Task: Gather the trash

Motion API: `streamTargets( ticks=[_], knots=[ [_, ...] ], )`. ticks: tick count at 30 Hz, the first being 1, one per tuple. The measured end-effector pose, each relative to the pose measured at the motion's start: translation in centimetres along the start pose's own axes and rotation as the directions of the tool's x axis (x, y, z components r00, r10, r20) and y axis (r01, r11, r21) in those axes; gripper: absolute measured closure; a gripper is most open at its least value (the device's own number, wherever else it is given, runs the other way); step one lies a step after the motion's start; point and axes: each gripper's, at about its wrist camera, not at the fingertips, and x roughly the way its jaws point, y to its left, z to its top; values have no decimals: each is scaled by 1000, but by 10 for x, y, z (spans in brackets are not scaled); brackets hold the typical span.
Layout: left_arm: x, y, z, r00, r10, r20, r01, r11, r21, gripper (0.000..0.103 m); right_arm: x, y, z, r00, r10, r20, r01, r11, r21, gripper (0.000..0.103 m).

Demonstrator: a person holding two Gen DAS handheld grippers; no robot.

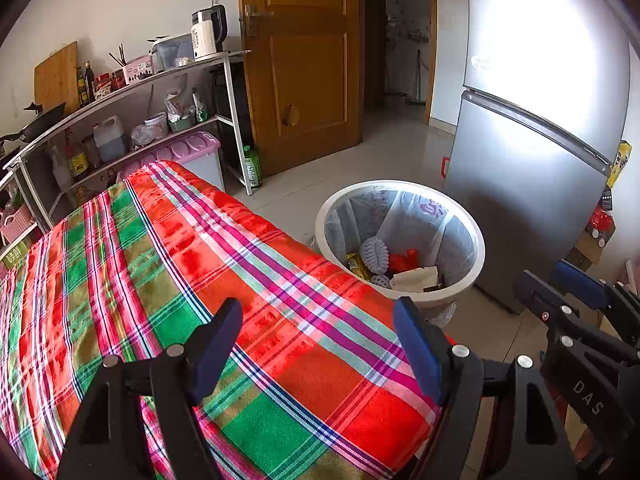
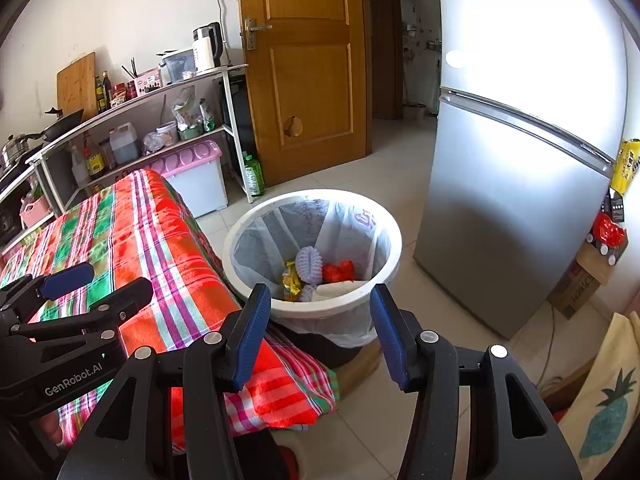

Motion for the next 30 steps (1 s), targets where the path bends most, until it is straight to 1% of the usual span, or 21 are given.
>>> streamTargets(
  ticks=[30],
  knots=[
    [3,-1,-2,1000,-4,-3,4,1000,0,24,1,3,-2,1000,0,-3,0,1000,3,50]
  ],
)
